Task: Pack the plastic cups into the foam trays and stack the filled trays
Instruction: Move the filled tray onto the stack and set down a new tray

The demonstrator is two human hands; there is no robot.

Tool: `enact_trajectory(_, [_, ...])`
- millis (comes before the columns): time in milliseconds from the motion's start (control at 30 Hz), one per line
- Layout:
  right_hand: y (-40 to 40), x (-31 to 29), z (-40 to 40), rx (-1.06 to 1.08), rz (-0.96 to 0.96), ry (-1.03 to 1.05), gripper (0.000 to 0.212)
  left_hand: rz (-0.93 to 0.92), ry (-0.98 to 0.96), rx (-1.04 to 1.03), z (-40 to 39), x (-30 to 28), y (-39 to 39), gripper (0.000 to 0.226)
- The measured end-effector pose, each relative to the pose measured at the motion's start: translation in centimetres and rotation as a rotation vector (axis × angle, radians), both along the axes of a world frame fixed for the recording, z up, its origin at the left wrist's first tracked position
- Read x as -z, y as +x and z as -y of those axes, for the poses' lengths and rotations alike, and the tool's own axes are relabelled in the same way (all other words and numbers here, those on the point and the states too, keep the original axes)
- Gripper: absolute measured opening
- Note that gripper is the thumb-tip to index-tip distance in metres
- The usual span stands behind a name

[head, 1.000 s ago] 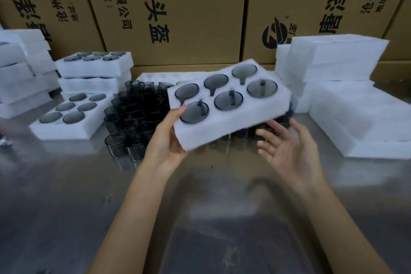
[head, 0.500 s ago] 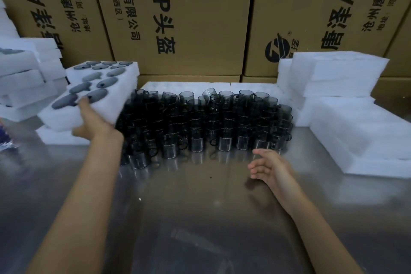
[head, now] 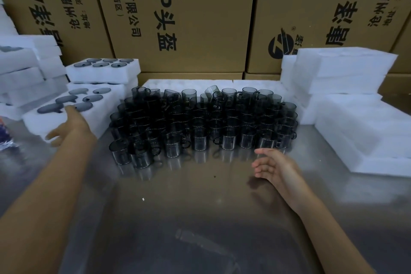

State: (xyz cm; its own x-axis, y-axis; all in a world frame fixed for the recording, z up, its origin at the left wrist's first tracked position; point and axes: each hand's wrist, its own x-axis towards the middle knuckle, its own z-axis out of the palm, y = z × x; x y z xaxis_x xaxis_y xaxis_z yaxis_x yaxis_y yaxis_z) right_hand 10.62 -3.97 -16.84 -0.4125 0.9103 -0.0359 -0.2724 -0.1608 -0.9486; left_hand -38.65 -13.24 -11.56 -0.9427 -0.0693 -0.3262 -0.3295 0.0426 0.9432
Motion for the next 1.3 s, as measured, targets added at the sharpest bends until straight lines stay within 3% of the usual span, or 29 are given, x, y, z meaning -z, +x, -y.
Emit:
enact_trajectory(267, [0.0,0.0,0.3,0.006,0.003,0.01,0.02,-0.09,-0.059,0.029,-0.5,-1.1,4.0,0.108])
enact_trajectory(433, [0.1,0.0,0.4,-0.011,0.035,0.038,0.019,-0.301,0.009,0.115,-1.1,-0.8,4.4,0.089])
enact_trajectory(633, [0.0,-0.1,0.4,-0.014,0.065,0.042,0.018,-0.245,-0.063,0.199,-1.4,-1.2,5.8,0.093])
enact_trajectory(767, [-0.1,-0.1,0.4,-0.004,0.071,0.044,0.017,-0.279,-0.091,0.235,-2.5,-1.8,9.9,0.083])
enact_trajectory(1033, [0.3,-0.5,0.6,0.016,0.023,-0.018,0.019,-0.441,-0.018,0.54,-5.5,-1.2,22.5,0.078])
enact_trajectory(1300, [2.5,-1.4,-0.5,0.49,0.091,-0.021,0.022,-0.814,-0.082,0.786,-7.7,-0.6,35.4,0.061])
